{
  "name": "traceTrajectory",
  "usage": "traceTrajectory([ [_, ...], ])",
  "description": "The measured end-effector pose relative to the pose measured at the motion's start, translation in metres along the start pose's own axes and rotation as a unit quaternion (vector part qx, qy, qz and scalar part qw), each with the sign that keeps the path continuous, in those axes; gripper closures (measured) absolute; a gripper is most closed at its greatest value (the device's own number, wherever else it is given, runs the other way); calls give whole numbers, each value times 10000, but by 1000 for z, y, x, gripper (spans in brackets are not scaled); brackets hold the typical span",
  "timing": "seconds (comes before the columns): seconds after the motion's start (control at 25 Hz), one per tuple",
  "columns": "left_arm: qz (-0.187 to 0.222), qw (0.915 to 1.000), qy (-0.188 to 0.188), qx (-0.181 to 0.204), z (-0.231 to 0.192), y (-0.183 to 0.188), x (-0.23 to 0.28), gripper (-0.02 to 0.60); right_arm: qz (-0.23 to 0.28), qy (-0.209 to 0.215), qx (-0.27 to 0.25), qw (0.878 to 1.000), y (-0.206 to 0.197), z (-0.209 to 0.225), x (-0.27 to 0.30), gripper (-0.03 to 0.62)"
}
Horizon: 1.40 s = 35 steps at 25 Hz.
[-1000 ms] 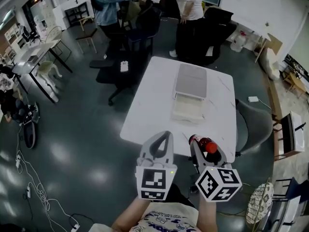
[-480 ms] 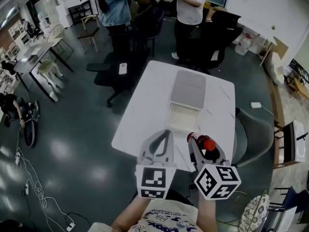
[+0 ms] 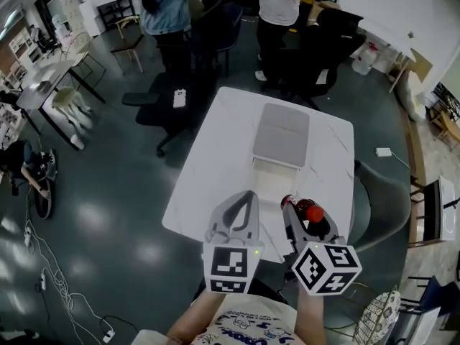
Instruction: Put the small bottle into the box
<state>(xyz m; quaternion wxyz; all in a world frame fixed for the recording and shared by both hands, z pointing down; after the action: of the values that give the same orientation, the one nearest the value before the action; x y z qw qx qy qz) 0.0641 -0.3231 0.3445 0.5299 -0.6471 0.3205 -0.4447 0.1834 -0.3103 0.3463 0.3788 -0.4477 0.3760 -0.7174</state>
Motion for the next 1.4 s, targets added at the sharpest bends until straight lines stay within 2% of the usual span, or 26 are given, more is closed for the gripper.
traceTrajectory([
  [0.4, -270, 9991, -327, 31, -19, -2, 55, 561, -229, -330, 193, 9990, 3, 19, 51, 370],
  [0.72, -626, 9964, -566, -52, -32, -18, 94, 561, -511, -523, 349, 9967, -4, 29, 89, 370],
  [1.4, -1372, 9861, -912, -207, -40, -67, 146, 561, -1231, -959, 640, 9857, -48, 61, 140, 370],
])
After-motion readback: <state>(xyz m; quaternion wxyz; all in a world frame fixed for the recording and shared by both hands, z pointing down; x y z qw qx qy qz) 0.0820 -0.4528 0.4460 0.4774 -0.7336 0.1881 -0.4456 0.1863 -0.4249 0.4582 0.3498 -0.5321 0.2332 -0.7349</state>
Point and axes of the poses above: the fingertips, and each gripper's own axes: x forward along the fingers, z to its right, y out of its top, the point moved 2 cm from there along -x, backward along the fingers, and after that the axes turned 1 degree about z, right-handed, at the moved point
